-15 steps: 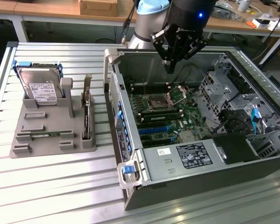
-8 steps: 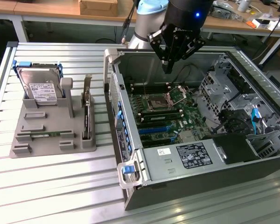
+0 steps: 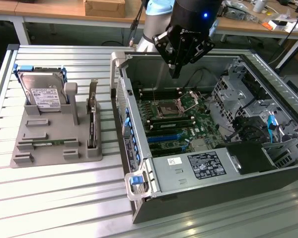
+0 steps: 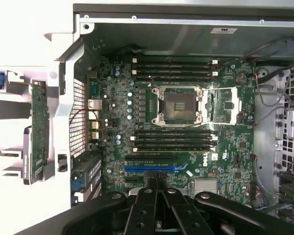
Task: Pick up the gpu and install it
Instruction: 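Reach for the gpu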
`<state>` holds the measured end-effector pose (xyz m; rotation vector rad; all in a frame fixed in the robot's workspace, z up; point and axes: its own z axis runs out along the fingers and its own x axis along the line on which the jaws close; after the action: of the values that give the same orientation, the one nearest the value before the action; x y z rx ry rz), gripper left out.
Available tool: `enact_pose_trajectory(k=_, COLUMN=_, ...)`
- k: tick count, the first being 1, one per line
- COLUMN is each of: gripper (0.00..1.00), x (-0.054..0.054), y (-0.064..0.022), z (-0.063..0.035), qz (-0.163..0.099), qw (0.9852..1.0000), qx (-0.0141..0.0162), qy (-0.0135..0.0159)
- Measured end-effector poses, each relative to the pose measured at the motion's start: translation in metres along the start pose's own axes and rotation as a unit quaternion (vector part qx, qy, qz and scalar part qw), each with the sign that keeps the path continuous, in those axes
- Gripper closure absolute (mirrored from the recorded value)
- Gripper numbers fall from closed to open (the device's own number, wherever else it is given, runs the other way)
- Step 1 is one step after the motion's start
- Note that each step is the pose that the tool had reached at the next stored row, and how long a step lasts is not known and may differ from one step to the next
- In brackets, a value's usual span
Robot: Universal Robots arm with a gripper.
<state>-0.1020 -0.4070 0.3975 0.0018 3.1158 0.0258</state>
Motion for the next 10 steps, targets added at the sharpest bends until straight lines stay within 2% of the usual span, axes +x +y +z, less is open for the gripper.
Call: enact_pose_trajectory(k=10, gripper=0.89, x=0.015, y=0.0000, z=-0.0004, qz=0.000, qw=1.0000, qx=0.0000, qy=-0.0002)
